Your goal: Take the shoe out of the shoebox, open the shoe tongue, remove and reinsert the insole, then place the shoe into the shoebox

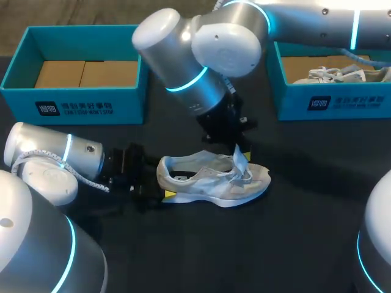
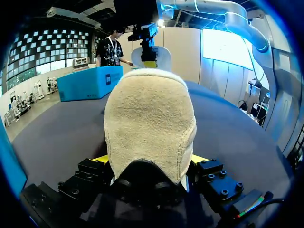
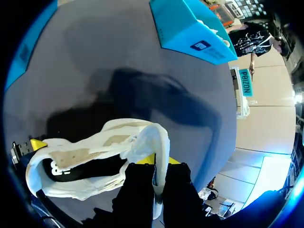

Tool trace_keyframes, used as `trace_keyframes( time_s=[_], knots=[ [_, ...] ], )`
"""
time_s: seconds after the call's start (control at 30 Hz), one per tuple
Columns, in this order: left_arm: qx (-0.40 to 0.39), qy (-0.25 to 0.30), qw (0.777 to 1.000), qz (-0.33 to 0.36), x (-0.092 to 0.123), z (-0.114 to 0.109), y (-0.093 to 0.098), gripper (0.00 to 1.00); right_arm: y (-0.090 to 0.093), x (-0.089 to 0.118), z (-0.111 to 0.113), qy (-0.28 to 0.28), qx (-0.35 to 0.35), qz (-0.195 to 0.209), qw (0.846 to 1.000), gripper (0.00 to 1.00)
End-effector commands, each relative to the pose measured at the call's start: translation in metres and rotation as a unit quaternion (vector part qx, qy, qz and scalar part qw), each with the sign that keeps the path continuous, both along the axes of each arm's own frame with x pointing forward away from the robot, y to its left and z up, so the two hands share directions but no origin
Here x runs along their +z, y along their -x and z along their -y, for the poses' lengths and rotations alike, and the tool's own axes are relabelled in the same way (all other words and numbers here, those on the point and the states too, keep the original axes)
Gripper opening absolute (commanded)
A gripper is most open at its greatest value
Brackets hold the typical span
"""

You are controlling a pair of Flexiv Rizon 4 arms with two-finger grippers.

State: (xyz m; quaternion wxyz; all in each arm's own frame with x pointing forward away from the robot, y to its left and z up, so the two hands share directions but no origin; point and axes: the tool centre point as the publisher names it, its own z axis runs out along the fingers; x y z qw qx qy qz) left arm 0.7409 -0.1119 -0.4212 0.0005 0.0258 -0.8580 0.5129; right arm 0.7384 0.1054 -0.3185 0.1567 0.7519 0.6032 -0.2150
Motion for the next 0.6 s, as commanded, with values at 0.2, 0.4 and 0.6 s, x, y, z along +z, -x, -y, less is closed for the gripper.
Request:
trace_keyframes(
  time_s=[0.2,0.4,0.6],
  knots=[
    [-0.001,-0.003,1.0,-0.001,-0.002,-0.001,-0.002,0.0,0.005,-0.01,0.036,-0.02,-0.069,0.042,0.997,0.0],
    [-0.001,-0.003,1.0,-0.001,-0.002,-0.001,-0.002,0.0,0.003,-0.022,0.043,-0.03,-0.06,0.041,0.997,0.4],
    [-0.001,-0.003,1.0,-0.001,-0.002,-0.001,-0.002,0.0,0.002,-0.037,0.046,-0.05,-0.058,0.041,0.996,0.53]
  ],
)
